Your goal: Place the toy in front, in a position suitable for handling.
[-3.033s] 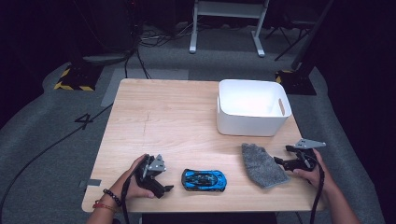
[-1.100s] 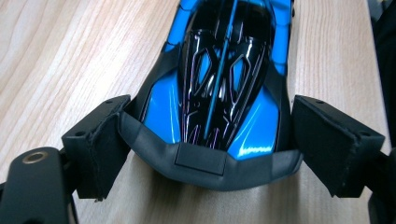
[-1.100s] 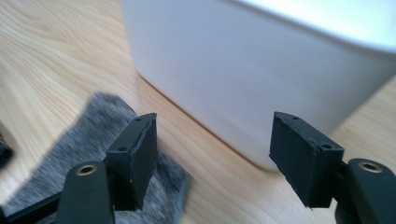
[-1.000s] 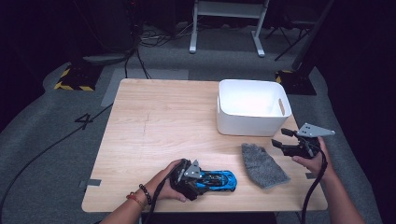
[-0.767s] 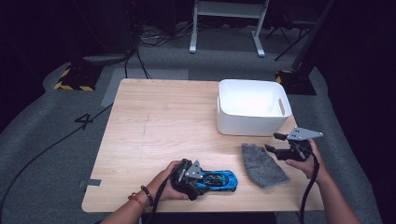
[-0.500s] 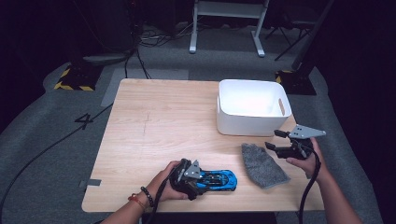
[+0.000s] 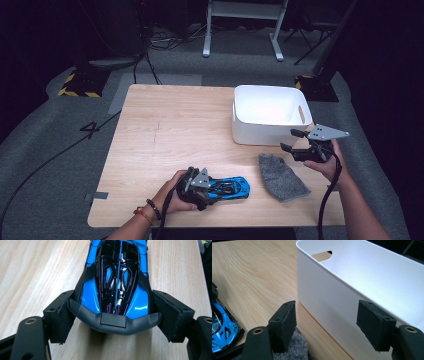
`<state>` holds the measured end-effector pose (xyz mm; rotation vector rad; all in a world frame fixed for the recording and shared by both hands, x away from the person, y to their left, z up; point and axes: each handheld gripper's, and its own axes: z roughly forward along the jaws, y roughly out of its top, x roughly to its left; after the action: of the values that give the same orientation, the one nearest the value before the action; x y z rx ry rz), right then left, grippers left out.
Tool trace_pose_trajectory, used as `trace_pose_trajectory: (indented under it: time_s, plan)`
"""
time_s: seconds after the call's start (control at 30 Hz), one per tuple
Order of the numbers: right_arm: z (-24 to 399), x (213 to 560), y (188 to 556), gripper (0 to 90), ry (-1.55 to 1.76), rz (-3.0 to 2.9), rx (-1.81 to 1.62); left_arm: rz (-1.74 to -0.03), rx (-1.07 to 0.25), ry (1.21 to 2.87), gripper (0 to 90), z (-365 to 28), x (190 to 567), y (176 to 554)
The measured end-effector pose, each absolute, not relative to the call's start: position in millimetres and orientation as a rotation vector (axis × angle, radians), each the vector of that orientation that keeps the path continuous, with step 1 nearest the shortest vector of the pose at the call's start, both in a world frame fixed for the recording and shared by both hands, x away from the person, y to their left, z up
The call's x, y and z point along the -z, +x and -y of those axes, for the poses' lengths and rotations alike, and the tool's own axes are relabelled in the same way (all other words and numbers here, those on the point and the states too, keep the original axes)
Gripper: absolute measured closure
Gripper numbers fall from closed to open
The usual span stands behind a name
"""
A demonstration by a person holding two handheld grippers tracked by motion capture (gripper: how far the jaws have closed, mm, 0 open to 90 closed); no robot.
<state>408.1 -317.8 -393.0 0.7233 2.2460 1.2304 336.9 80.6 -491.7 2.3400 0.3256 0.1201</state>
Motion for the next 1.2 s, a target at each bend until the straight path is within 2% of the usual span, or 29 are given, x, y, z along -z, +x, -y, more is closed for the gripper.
trace_pose_trajectory:
  time_s: [0.4, 0.53, 0.93, 0.97, 1.03, 1.07, 1.13, 1.17, 1.2]
  plan:
    - [290, 374, 430, 32.3, 0.714, -2.220, -1.236, -0.522, -0.204, 2.293, 24.2, -124, 488, 357]
    - [278, 370, 439, 31.4, 0.704, -2.251, -1.236, -0.567, -0.178, 2.281, 24.2, -144, 491, 364]
    - [240, 382, 489, 36.0, 0.765, -2.445, -1.140, -0.556, -0.134, 2.288, 24.4, -143, 496, 368]
    - [232, 383, 493, 41.2, 0.746, -2.480, -1.137, -0.549, -0.137, 2.301, 24.4, -142, 496, 368]
    - [228, 382, 493, 42.6, 0.738, -2.486, -1.146, -0.559, -0.128, 2.298, 24.4, -142, 497, 368]
    - [217, 382, 495, 50.8, 0.716, -2.501, -1.155, -0.558, -0.127, 2.294, 24.4, -142, 498, 368]
    - [211, 383, 496, 54.3, 0.700, -2.509, -1.139, -0.556, -0.128, 2.295, 24.4, -142, 498, 368]
    - [199, 385, 497, 64.5, 0.666, -2.528, -1.105, -0.556, -0.129, 2.295, 24.3, -142, 498, 368]
    - [195, 386, 497, 68.6, 0.654, -2.535, -1.095, -0.556, -0.129, 2.295, 24.4, -142, 498, 368]
